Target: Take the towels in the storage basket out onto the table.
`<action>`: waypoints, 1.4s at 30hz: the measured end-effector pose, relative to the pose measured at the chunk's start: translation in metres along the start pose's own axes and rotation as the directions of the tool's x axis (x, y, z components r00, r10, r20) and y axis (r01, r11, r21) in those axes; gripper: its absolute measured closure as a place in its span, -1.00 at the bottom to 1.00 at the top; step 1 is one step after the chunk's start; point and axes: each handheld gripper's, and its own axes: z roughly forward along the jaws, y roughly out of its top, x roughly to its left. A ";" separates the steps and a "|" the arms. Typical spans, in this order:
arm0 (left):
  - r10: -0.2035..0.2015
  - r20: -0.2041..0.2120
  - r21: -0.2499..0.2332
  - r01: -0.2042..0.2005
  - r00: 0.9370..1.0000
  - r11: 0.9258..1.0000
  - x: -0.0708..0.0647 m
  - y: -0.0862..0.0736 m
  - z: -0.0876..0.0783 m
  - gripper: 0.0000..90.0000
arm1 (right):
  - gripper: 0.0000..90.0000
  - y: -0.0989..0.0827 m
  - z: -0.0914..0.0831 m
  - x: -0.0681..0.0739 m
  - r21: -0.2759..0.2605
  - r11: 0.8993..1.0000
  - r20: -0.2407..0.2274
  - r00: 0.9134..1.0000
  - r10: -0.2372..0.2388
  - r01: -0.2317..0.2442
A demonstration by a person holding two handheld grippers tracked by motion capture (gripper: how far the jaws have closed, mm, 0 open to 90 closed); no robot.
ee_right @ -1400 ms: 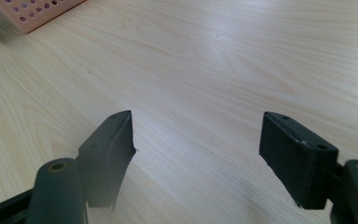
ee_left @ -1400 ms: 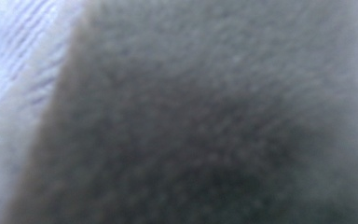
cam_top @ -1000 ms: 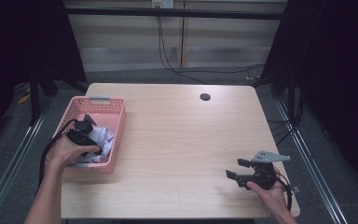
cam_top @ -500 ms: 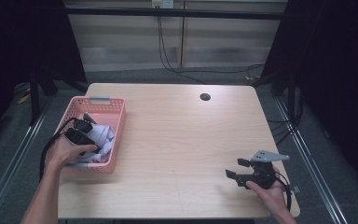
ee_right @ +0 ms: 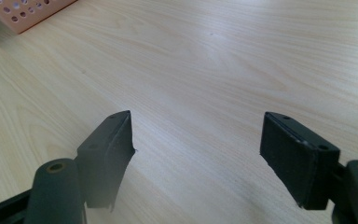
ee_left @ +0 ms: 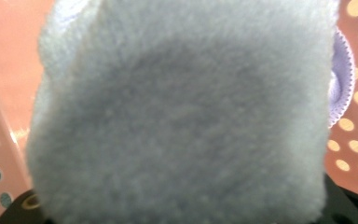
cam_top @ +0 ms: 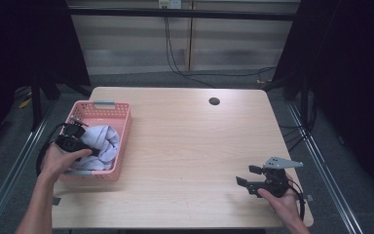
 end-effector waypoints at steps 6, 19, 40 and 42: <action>-0.027 0.043 -0.086 0.031 0.999 0.996 0.002 -0.002 -0.012 0.33 | -0.44 0.000 0.000 -0.001 0.000 1.000 0.004 1.000 0.000 0.000; -0.060 0.051 -0.231 0.070 0.997 0.970 0.001 -0.006 -0.037 0.34 | -0.44 0.000 0.000 -0.001 0.002 1.000 0.003 1.000 0.007 -0.007; -0.012 0.085 -0.389 0.044 0.996 0.920 -0.008 0.004 -0.084 0.34 | -0.44 0.000 -0.002 -0.001 -0.008 1.000 0.005 1.000 0.008 -0.007; -0.009 0.085 -0.393 0.042 0.996 0.919 -0.009 0.006 -0.088 0.34 | -0.44 0.000 -0.003 -0.001 -0.008 1.000 0.006 1.000 0.008 -0.008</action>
